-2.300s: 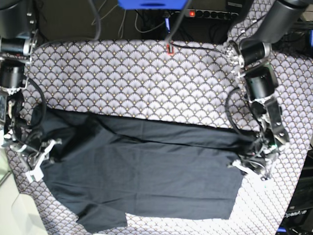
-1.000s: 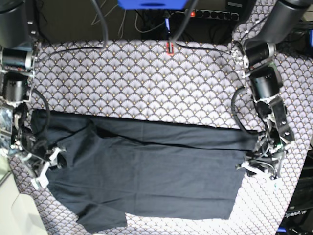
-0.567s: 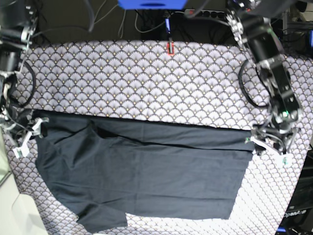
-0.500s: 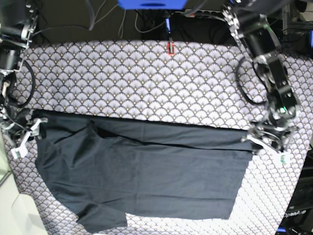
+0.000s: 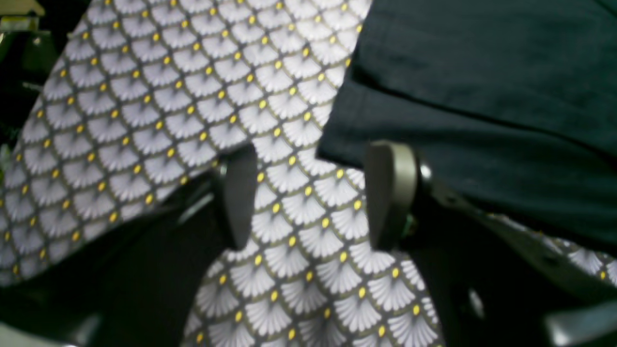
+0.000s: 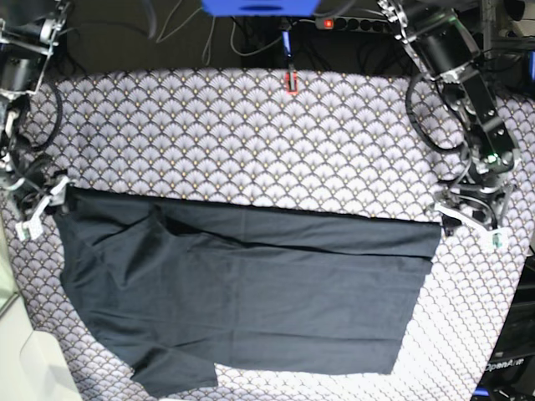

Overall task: Fold the T-shirt properly
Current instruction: 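Release the folded edge and regrasp the shirt's side edges with both grippers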

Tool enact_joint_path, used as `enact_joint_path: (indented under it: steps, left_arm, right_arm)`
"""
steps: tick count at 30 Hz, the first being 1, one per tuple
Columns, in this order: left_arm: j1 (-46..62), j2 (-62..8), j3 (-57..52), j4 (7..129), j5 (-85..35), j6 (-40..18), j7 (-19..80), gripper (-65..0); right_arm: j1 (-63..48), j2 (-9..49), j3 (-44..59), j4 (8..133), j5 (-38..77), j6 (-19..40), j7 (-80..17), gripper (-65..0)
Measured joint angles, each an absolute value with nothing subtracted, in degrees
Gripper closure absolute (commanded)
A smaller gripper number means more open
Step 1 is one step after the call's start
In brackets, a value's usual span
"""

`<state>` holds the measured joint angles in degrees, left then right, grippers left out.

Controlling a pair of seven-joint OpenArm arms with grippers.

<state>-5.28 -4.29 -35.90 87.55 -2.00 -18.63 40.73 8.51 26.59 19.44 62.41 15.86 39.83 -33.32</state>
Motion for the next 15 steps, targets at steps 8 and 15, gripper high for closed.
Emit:
enact_joint_path:
  steps: [8, 15]
  left_arm:
    - [-4.67, -4.43, -35.9, 87.81, -1.98, -18.65, 40.91, -35.0]
    - [-5.91, -4.49, -35.92, 85.84, -1.54, -18.2, 40.88, -35.1]
  right_arm:
    - [9.32, 26.83, 19.09, 56.14, 15.97, 39.81, -29.02, -31.9]
    - [9.56, 26.79, 19.22, 54.89, 16.53, 39.81, -28.18, -22.7]
